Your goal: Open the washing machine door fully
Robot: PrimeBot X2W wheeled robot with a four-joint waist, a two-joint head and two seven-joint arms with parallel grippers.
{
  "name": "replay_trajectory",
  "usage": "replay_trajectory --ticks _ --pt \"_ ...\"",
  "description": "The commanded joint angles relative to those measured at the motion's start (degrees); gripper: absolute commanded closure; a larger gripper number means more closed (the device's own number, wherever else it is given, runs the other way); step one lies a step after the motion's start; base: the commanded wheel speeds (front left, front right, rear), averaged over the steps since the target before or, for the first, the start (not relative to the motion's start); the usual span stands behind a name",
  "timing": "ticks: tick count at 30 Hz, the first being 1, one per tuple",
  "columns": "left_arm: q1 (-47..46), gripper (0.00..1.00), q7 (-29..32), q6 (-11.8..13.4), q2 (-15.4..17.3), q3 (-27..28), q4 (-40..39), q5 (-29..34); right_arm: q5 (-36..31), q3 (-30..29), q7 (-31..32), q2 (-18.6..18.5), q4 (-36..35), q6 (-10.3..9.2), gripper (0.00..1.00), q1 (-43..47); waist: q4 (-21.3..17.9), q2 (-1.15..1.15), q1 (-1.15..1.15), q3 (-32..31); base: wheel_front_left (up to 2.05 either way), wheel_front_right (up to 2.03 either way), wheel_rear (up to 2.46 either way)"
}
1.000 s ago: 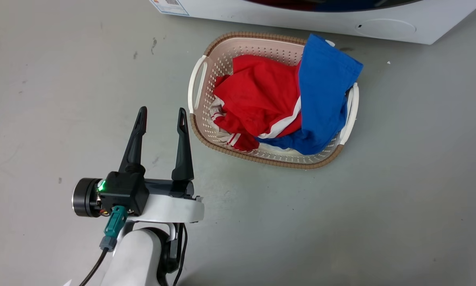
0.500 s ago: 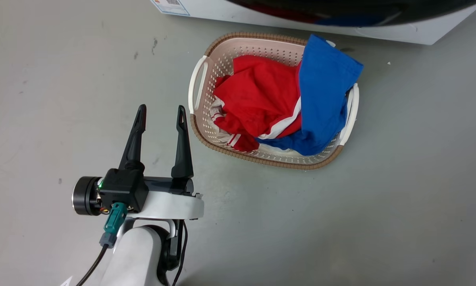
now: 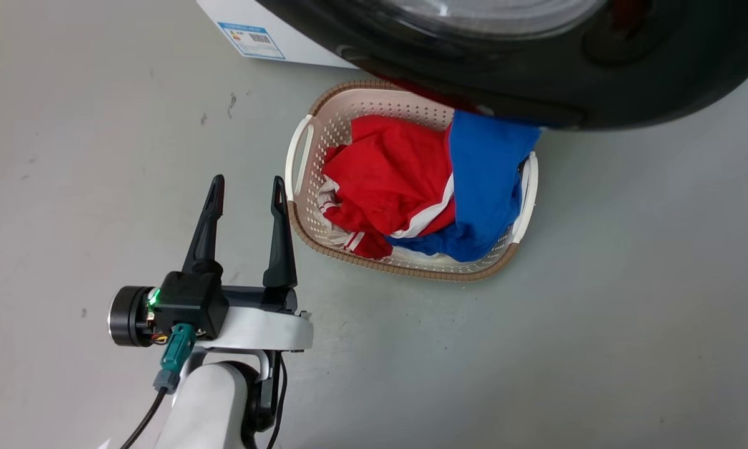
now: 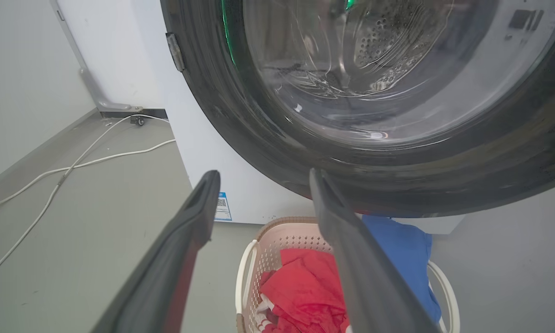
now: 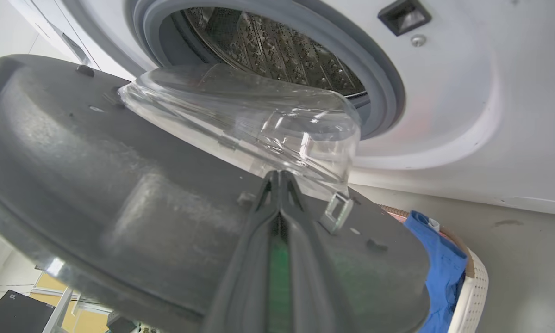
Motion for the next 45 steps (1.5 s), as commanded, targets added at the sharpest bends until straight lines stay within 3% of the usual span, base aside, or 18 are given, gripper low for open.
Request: replay_trajectory --ticks 1,24,45 --pt "0.56 0.0 -0.14 -0.09 0.0 0.22 0.12 0.29 0.58 0.42 0.34 1.0 -0.88 0.03 1.0 1.8 -0.27 0.0 0.0 -0.43 0.0 0.0 0.0" --pt "4.41 0.0 -0.14 -1.0 -0.01 1.73 0.84 2.36 4.27 5.12 -5.11 7.72 -20.12 0.08 1.0 28.16 -1.42 0.0 0.0 -7.78 0.0 0.0 0.0" --pt "8.18 0.0 -0.14 -2.16 -0.01 2.5 1.67 4.21 4.58 19.85 -7.86 14.55 -19.18 0.09 1.0 37.54 -1.12 0.0 0.0 -15.07 0.0 0.0 0.0"
